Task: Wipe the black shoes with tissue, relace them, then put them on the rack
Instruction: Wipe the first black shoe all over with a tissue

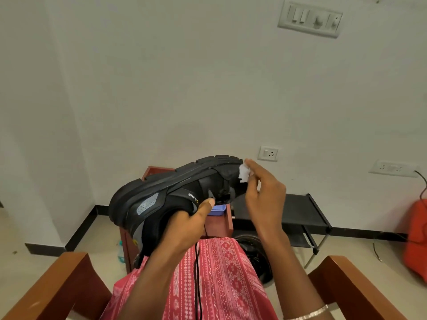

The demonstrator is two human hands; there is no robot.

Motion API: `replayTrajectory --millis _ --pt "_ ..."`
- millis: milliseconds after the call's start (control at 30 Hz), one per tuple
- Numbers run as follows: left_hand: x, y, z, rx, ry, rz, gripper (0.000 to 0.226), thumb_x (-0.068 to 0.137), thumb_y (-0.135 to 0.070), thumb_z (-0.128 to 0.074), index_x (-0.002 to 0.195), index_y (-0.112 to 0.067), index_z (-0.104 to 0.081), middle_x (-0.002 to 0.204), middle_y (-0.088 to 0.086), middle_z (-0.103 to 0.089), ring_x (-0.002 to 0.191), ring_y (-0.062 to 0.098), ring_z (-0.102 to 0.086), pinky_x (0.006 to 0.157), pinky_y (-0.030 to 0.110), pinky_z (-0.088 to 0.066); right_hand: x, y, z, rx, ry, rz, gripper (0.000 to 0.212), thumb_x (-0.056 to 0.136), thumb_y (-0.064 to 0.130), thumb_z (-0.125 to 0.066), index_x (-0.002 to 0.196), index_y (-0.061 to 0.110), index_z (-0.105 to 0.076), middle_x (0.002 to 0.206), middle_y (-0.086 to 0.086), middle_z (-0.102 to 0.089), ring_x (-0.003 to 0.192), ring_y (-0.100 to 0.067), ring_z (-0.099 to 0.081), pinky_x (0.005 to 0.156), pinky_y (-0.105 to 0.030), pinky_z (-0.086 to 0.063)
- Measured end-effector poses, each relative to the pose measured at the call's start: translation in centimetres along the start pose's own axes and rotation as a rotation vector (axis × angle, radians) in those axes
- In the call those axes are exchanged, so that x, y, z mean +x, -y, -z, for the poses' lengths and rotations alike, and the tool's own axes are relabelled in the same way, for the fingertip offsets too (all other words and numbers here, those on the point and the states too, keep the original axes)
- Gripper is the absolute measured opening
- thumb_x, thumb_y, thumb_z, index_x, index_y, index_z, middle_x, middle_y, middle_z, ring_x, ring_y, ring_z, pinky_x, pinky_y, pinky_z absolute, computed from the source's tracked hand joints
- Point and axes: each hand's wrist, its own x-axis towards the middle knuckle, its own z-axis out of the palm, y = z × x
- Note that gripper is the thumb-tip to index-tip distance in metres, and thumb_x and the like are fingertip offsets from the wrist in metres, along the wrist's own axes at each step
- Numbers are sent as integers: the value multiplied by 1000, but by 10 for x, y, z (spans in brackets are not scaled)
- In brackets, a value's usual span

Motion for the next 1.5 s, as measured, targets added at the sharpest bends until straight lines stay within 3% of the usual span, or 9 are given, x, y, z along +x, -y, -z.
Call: replayTrajectory --millis 267,500,700,900,1000,1133,1233,1367,1500 --pt "-4 -6 -2 234 11 34 38 97 -39 -57 68 -18 -67 71 -3 -65 84 18 -64 72 26 -45 -36 57 -17 -12 128 343 42 92 4 -49 130 11 -66 136 -3 -64 134 -12 -52 114 -30 -40" --pt "0 1 -2 73 0 -1 33 90 -43 -68 111 -18 -73 107 -8 -68 113 14 -60 96 26 -42 -6 10 0 15 23 175 42 93 -5 -57 128 14 -68 128 1 -68 120 -7 -61 98 -39 -54" --pt "-5 -5 -8 181 1 44 41 93 -47 -61 98 -8 -74 97 11 -71 101 19 -63 83 23 -41 -17 30 -2 1 7 52 38 96 1 -57 128 20 -68 124 1 -70 114 -14 -66 96 -12 -48" --pt "-6 -7 -2 227 28 -10 31 97 -39 -57 93 -13 -74 100 6 -72 103 22 -65 92 31 -48 -33 49 -5 21 218 412 46 90 -3 -55 134 11 -63 139 -3 -61 137 -11 -49 115 -30 -39" --pt "-5 -7 0 151 30 11 26 92 -45 -63 78 -24 -67 84 -11 -64 86 9 -61 88 27 -46 -17 22 4 -25 149 319 49 90 0 -53 137 13 -61 139 -3 -62 132 -14 -54 109 -36 -47" --pt "-7 -5 -3 33 69 -20 5 88 -39 -72 85 -35 -70 93 -25 -64 108 8 -60 96 24 -42 -11 0 7 -44 14 -16 41 98 4 -54 136 16 -62 124 -6 -70 110 -23 -69 92 -44 -57" --pt "-10 -7 -6 -120 125 -52 3 84 -33 -76 82 -35 -77 95 -19 -75 106 3 -66 103 29 -47 -16 14 5 -54 30 12 41 98 3 -53 135 17 -62 132 -4 -66 121 -23 -63 99 -46 -53" --pt "-12 -12 0 -333 212 -134 52 81 -57 -66 121 -24 -71 118 -5 -73 115 12 -66 106 43 -47 -28 50 -4 -27 143 307 38 94 6 -55 130 12 -66 137 -2 -63 135 -13 -52 115 -35 -40" --pt "-11 -16 2 -435 198 -121 69 77 -69 -48 125 -23 -66 120 0 -72 116 15 -66 108 43 -45 -26 53 -9 -72 235 452 42 92 6 -53 132 11 -65 139 -3 -62 137 -15 -50 119 -33 -33"
